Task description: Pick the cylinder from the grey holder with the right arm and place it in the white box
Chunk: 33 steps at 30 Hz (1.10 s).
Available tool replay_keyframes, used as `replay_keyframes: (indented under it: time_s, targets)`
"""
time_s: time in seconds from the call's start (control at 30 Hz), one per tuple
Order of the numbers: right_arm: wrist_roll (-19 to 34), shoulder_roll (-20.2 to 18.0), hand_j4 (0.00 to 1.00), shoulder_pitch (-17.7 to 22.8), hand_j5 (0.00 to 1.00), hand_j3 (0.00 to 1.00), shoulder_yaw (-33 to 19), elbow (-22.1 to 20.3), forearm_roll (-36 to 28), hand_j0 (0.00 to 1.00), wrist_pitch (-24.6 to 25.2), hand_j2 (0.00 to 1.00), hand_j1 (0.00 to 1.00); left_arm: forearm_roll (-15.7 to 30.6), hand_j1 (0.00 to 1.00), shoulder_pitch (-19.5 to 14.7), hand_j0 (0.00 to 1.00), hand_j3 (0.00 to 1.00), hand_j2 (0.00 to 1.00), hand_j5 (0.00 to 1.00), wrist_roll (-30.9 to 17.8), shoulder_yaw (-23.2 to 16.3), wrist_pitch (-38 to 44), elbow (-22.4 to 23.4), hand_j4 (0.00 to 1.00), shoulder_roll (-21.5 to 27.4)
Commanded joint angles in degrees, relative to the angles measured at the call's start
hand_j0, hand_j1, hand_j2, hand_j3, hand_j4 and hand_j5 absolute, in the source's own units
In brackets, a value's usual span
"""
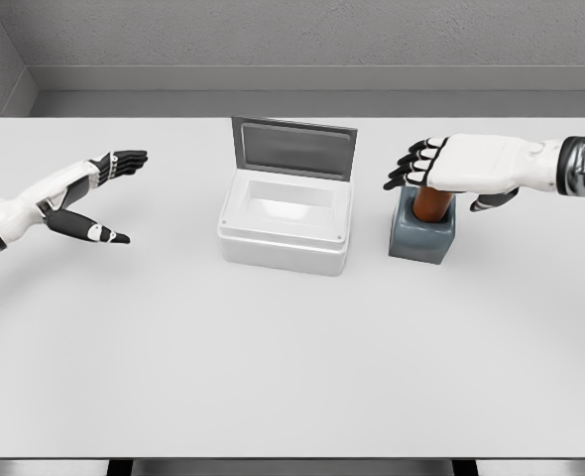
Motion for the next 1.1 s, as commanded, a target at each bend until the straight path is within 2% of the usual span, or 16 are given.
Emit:
replay_keyframes:
  time_s: [0.0,0.07,0.1,0.13,0.17,0.27,0.43,0.8,0.97,1.07]
  targets:
    - [0.0,0.0,1.00,0.0,1.00,1.00,0.0,0.0,-0.2,1.00,0.1,1.00,1.00,0.3,1.00,0.0,1.00,1.00,1.00,1.00,0.0,0.1,0.1,0.1,1.00,0.0]
    - [0.0,0.0,0.99,0.0,0.99,0.99,0.0,0.0,-0.2,0.99,0.1,0.99,0.99,0.3,1.00,0.0,1.00,1.00,1.00,1.00,0.0,0.1,0.1,0.1,1.00,0.0]
    - [0.0,0.0,0.89,0.0,0.89,0.89,0.0,0.0,-0.2,0.89,0.1,0.89,0.89,0.3,1.00,0.0,1.00,1.00,1.00,1.00,0.0,0.0,0.1,0.1,1.00,0.0]
    - [0.0,0.0,0.72,-0.1,0.72,0.72,-0.1,0.0,-0.3,0.72,0.1,0.72,0.72,0.3,1.00,0.0,1.00,1.00,1.00,1.00,0.0,0.0,0.1,0.1,1.00,0.0]
    - [0.0,0.0,0.59,-0.1,0.59,0.59,-0.1,0.0,-0.4,0.59,0.1,0.59,0.59,0.3,1.00,0.0,1.00,1.00,1.00,1.00,0.0,-0.3,0.1,0.1,1.00,0.0]
    - [0.0,0.0,0.54,-0.1,0.54,0.54,-0.1,0.0,-0.5,0.54,0.1,0.54,0.54,0.3,1.00,-0.1,1.00,1.00,1.00,1.00,0.0,-0.4,0.1,0.1,1.00,0.0]
    - [0.0,0.0,0.49,0.0,0.49,0.49,0.0,0.0,-0.5,0.49,0.1,0.49,0.49,0.3,1.00,-0.1,1.00,1.00,1.00,1.00,0.0,-0.3,0.1,0.1,1.00,0.0]
    - [0.0,-0.6,0.49,-0.2,0.49,0.49,-0.6,0.0,-0.4,0.49,0.1,0.49,0.49,0.3,1.00,0.0,1.00,1.00,1.00,1.00,0.0,-0.4,0.1,0.1,1.00,0.0]
    - [0.0,-0.8,0.49,-0.4,0.49,0.49,-4.0,-0.3,-2.1,0.49,0.1,0.49,0.49,0.3,1.00,0.0,1.00,1.00,1.00,1.00,0.0,-0.4,0.1,0.1,1.00,0.0]
    - [0.0,-0.5,0.49,-1.1,0.49,0.49,-4.0,-1.2,-5.0,0.49,0.1,0.49,0.49,0.3,1.00,0.0,1.00,1.00,1.00,1.00,0.0,-0.4,0.1,0.1,1.00,0.1]
